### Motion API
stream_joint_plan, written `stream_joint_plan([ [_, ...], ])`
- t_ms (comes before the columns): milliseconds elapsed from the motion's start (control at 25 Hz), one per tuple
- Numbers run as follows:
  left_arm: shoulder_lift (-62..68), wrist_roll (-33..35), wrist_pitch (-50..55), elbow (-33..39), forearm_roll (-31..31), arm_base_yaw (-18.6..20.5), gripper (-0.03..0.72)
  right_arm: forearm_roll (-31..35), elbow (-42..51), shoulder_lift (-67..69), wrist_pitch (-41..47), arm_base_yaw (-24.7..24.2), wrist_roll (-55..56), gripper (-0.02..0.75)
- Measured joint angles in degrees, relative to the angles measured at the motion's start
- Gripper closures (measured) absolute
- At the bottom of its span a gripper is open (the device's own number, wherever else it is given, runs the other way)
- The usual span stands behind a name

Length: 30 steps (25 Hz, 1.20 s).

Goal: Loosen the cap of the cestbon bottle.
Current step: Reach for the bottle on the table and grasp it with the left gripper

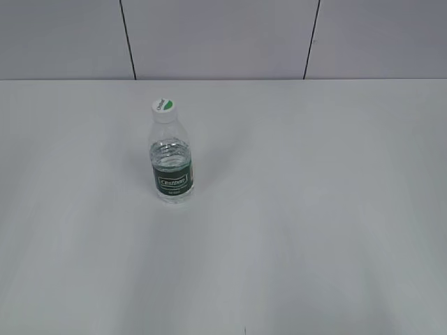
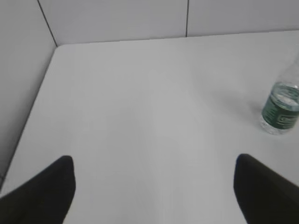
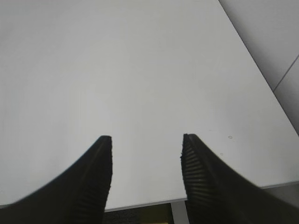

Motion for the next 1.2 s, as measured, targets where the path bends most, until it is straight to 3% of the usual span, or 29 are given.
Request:
stream_joint_plan([
  [160, 6.92, 0.05, -8.84, 0.0, 2.46, 0.0, 0.064, 0.0, 0.0, 0.0, 0.0, 0.0, 0.0, 0.365],
  [800, 46.59, 0.05, -50.67, -0.38, 2.83, 0.0, 0.098, 0.0, 0.0, 0.0, 0.0, 0.0, 0.0, 0.365],
  [1200, 67.6, 0.1, -60.27, -9.39, 7.5, 0.0, 0.099, 0.0, 0.0, 0.0, 0.0, 0.0, 0.0, 0.365],
])
